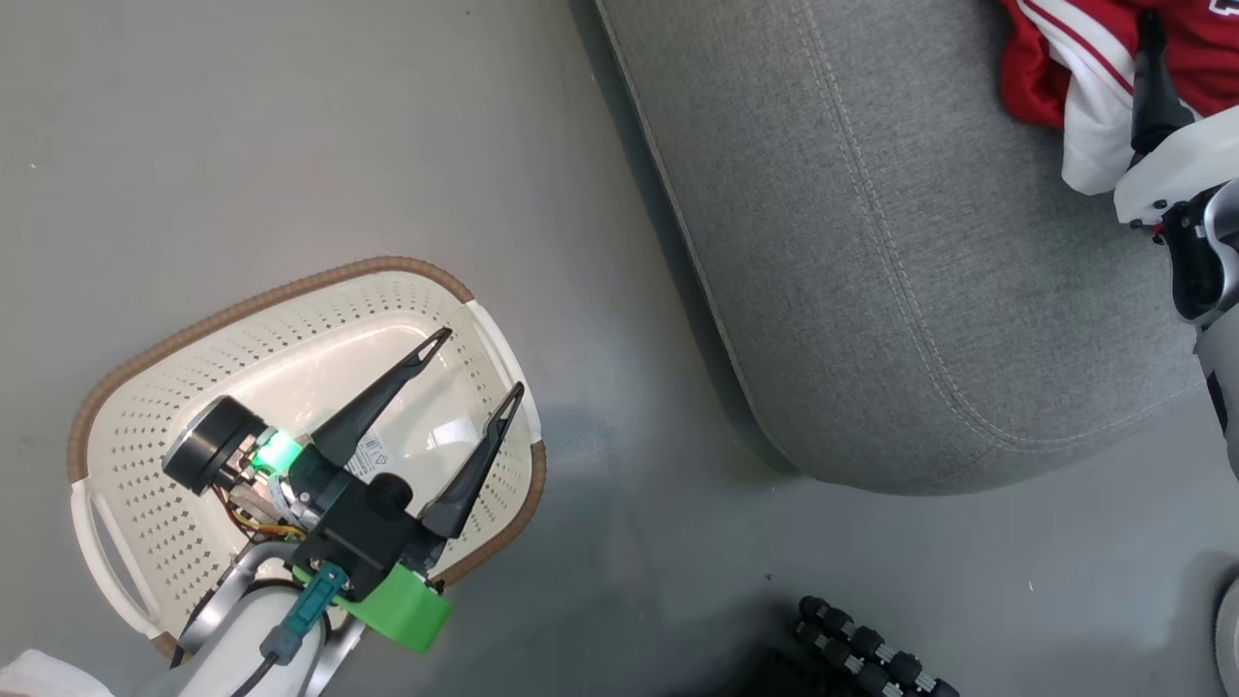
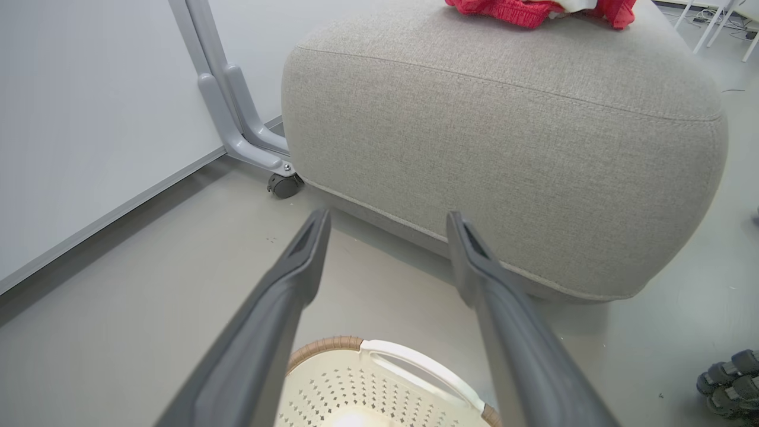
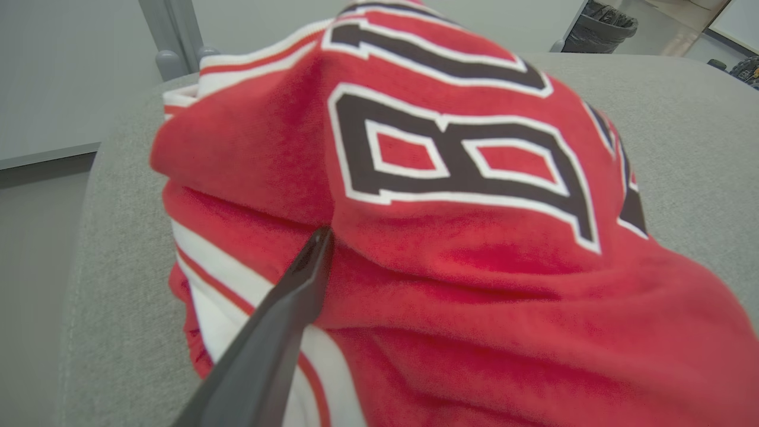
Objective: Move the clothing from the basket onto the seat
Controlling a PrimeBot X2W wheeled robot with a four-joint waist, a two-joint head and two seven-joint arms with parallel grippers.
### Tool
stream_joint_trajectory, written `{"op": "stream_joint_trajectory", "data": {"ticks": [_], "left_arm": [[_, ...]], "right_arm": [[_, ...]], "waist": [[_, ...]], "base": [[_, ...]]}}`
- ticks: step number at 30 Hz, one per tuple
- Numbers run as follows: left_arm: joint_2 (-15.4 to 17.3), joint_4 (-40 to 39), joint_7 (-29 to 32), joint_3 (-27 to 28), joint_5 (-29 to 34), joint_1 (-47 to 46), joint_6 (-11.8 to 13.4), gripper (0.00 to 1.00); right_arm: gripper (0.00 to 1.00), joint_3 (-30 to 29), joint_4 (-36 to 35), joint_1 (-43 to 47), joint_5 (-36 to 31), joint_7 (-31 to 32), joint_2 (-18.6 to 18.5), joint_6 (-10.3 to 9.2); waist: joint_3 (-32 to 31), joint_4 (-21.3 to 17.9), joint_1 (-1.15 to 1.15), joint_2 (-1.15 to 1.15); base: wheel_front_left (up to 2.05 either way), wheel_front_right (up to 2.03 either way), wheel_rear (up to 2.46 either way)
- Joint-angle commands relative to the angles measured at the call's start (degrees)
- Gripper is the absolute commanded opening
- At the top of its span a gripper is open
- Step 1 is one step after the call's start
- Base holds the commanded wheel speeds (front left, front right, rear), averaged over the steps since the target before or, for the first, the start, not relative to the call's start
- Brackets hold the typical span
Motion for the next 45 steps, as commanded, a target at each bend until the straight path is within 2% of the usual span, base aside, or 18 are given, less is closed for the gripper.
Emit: {"op": "stream_joint_trajectory", "data": {"ticks": [1,7,11,15,18,22,25,27,30,33,37,42,45], "left_arm": [[-0.6,0.2,0.0,0.2,-0.2,0.6,-0.1,1.0],[-3.0,0.7,0.0,0.6,-1.0,2.1,-0.1,1.0],[-5.4,1.0,0.0,1.2,-1.6,3.2,-0.1,1.0],[-7.9,1.1,0.0,2.0,-2.1,4.4,-0.1,1.0],[-9.8,1.3,0.0,2.4,-2.3,5.5,-0.1,1.0],[-11.8,1.3,0.0,3.5,-2.8,7.0,-0.1,1.0],[-13.5,1.3,0.0,5.5,-3.2,9.0,-0.1,1.0],[-14.4,1.3,0.0,6.3,-3.3,10.1,-0.1,1.0],[-15.5,0.9,0.0,7.3,-3.6,12.4,-0.1,1.0],[-16.2,0.8,0.0,8.4,-3.9,14.3,-0.1,1.0],[-17.1,0.4,0.0,10.5,-3.9,16.6,-0.1,1.0],[-18.6,-0.1,0.0,13.8,-4.4,18.3,-0.1,1.0],[-19.2,0.1,0.0,15.4,-4.6,19.1,-0.1,1.0]], "right_arm": [[1.0,0.9,0.4,0.2,0.8,0.0,-0.3,-0.11],[1.0,7.8,4.5,2.3,4.0,0.3,-1.2,-0.11],[1.0,12.8,6.7,2.3,8.0,5.0,-3.2,-0.11],[1.0,17.3,5.3,3.2,11.6,8.9,-5.5,-0.11],[1.0,20.5,2.7,3.8,13.9,9.7,-8.1,-0.11],[1.0,23.7,-2.1,5.0,16.8,7.4,-10.6,-0.11],[1.0,25.9,-8.7,6.9,20.8,4.7,-11.9,-0.1],[1.0,27.5,-13.0,8.0,22.0,2.5,-14.6,-0.12],[1.0,29.1,-18.4,10.0,21.6,0.5,-16.5,-0.11],[1.0,26.5,-22.8,11.4,19.6,-0.1,-17.8,-0.11],[1.0,19.7,-30.3,17.7,12.0,0.0,-16.2,-0.11],[1.0,8.9,-38.6,27.5,1.8,-0.1,-11.5,-0.11],[1.0,4.1,-42.9,33.4,-3.0,-0.1,-7.2,-0.11]], "waist": [[-2.0,0.0,-0.01,-0.01],[-7.7,0.3,-0.01,-0.01],[-11.3,0.8,-0.01,-0.01],[-14.7,1.5,-0.01,-0.01],[-17.5,2.2,-0.01,-0.01],[-21.1,2.9,-0.01,-0.01],[-23.9,3.4,-0.01,-0.01],[-25.8,4.0,-0.01,-0.01],[-28.8,5.1,-0.01,-0.01],[-31.2,6.3,-0.01,-0.01],[-33.8,8.6,-0.01,-0.01],[-35.7,12.4,-0.01,-0.01],[-36.5,14.8,-0.01,-0.01]], "base": [[0.0,0.0,0.0],[0.0,0.0,0.0],[0.0,0.0,0.0],[0.0,0.0,0.0],[0.0,0.0,0.0],[0.0,0.0,0.0],[0.0,0.0,0.0],[0.0,0.0,0.0],[0.0,0.0,0.0],[0.0,0.0,0.0],[0.0,0.0,0.0],[0.0,0.0,0.0],[0.0,0.0,0.0]]}}
